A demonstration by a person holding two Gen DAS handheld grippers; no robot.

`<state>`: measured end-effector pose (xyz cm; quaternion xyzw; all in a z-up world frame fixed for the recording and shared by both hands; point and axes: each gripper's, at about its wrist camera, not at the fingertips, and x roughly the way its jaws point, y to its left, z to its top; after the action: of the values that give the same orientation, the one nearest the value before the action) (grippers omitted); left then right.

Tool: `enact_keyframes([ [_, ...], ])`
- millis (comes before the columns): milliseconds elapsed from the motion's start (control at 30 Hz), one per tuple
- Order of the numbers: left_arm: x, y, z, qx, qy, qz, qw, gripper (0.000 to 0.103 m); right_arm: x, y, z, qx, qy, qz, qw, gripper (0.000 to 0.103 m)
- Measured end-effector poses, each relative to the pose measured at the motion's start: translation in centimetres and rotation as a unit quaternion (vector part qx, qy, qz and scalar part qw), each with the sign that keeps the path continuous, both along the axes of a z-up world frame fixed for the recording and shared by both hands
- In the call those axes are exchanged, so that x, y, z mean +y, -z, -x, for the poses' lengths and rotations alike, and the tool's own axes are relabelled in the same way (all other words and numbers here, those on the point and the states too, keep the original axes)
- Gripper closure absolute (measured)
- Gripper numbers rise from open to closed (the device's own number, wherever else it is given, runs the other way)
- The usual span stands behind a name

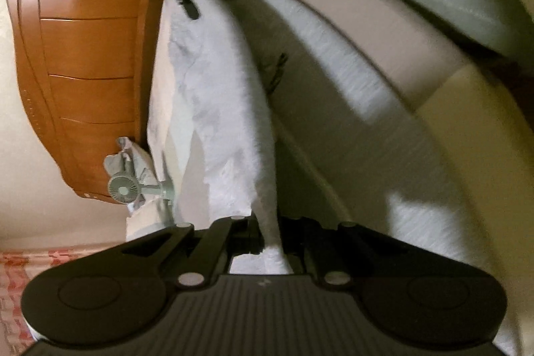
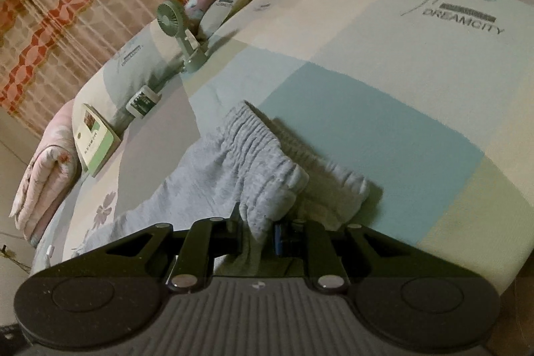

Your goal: Fold clothes

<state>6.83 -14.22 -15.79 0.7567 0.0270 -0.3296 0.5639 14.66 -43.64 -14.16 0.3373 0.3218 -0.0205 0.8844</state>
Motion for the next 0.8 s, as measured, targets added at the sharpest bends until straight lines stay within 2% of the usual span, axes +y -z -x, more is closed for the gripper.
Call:
enact_keyframes([
  [200,-1.1,0.8,-0.1,0.010,-0.009,0.000,0.9999,0.100,-0.5,0.2,-0.9,0.017,-0.020,0.020,0.999,0.084],
  [400,-1.7,1.4,0.2,0.023,-0.017,-0.001,0.9996,0.100,-1.1,0.4,-0.3,0.015,-0.018,0.004,1.000,0.084],
  [533,-1.6,1.7,0.8,0.041,-0.036,0.007,0.9985,0.100,-1.3,0.9,1.1,0.010,-0.006,-0.065,0.998,0.075],
  [600,-1.7,1.8,0.5,0.051,-0.044,0.013,0.9976,0.099,-1.1,1.4,2.2,0.005,-0.008,-0.101,0.995,0.061],
  [800,-1.8,1.4,-0.1,0.070,-0.064,0.033,0.9949,0.098,0.8,2.6,4.9,0.002,-0.010,-0.161,0.987,0.054],
])
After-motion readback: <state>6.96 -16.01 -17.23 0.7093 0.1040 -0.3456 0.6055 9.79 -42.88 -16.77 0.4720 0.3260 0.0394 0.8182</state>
